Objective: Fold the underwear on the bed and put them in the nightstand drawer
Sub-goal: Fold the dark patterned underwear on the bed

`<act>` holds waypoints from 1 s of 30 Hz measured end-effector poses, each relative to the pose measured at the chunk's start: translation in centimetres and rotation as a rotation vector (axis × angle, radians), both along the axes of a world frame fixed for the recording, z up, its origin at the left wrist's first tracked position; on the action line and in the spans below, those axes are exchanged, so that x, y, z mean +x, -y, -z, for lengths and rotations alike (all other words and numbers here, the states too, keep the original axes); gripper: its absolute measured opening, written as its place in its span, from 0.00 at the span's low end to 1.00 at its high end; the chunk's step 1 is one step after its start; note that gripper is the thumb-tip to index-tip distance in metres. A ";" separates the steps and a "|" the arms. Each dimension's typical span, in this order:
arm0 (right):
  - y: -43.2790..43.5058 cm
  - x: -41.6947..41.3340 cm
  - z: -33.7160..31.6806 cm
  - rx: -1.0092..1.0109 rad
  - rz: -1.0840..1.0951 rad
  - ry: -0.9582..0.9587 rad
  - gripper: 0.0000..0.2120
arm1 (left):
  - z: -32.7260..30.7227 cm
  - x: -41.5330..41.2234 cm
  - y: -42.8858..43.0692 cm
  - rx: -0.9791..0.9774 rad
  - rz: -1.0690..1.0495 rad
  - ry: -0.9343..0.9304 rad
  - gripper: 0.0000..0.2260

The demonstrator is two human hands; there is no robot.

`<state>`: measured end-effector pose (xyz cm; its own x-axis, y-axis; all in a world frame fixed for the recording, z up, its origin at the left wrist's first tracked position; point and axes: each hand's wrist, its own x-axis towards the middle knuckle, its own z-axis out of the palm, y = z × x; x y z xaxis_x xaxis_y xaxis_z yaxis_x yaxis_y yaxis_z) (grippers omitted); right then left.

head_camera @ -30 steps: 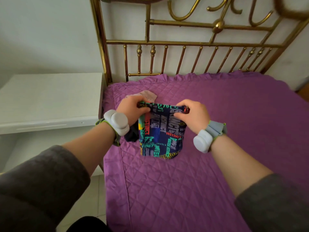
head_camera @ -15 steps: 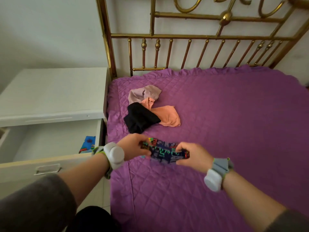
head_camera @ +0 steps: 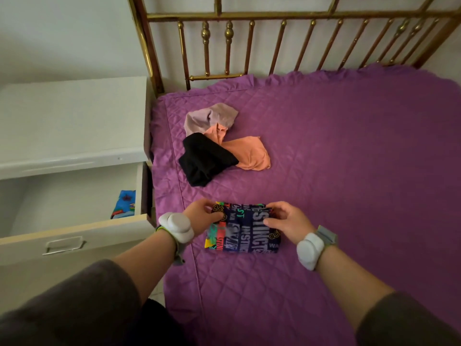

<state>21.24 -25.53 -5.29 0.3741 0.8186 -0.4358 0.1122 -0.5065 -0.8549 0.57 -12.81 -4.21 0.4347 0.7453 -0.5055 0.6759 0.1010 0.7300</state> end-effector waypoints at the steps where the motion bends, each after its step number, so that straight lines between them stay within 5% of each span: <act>1: -0.5 0.2 0.7 0.000 0.045 0.013 0.17 | 0.4 0.5 -0.3 -0.030 -0.069 0.036 0.18; 5: -2.2 0.9 2.6 -0.074 0.108 0.151 0.20 | 1.6 1.8 -1.7 -0.129 -0.164 0.135 0.20; 9: -3.2 1.0 3.5 -0.130 0.154 0.279 0.19 | 2.7 2.4 -2.6 -0.106 -0.096 0.032 0.21; 12: -3.1 -0.1 2.5 -0.013 0.084 0.632 0.14 | 2.5 2.2 -1.7 0.309 0.216 -0.249 0.20; 14: -2.6 -1.6 2.4 0.132 -0.079 0.826 0.11 | 3.1 2.5 -0.5 0.614 0.465 -0.246 0.21; 18: -1.4 -3.7 4.6 0.016 -0.463 1.007 0.20 | 6.3 3.2 1.7 0.742 0.852 -0.396 0.30; 26: -1.7 -1.1 8.6 -0.109 -0.730 1.093 0.34 | 10.3 1.0 3.3 0.806 0.652 -0.458 0.33; 30: -1.9 -1.0 9.1 -0.105 -0.738 1.096 0.36 | 11.0 0.7 3.4 0.682 0.650 -0.493 0.33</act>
<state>20.22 -23.65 -14.42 0.0551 0.9616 -0.2687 0.9905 -0.0866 -0.1069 1.24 -16.22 -15.21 0.7124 0.6355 -0.2978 0.6893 -0.7133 0.1267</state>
